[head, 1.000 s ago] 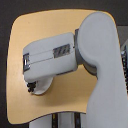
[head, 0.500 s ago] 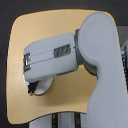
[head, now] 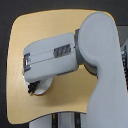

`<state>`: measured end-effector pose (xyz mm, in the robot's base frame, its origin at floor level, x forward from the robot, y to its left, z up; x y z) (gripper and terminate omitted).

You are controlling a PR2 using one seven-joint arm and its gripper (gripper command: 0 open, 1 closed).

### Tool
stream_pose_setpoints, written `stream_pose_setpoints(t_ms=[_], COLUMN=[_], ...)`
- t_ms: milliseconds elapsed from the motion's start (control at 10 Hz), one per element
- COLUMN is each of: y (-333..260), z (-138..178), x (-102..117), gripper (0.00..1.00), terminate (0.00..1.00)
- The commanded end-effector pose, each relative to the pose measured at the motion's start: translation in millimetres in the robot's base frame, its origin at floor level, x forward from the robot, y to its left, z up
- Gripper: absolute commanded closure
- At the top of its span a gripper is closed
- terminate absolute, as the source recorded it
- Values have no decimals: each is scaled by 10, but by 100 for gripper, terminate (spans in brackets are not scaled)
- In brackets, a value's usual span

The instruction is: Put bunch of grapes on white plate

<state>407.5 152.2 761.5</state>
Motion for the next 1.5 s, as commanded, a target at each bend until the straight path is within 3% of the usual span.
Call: stream_pose_setpoints(t_ms=[0,300,600,800,1400], y=[-65,-63,38,-31,-648], z=[310,695,1124,1298,1558], x=[-52,-37,258,449,530], gripper=[0,0,0,0,0], terminate=[0,0,0,0,0])
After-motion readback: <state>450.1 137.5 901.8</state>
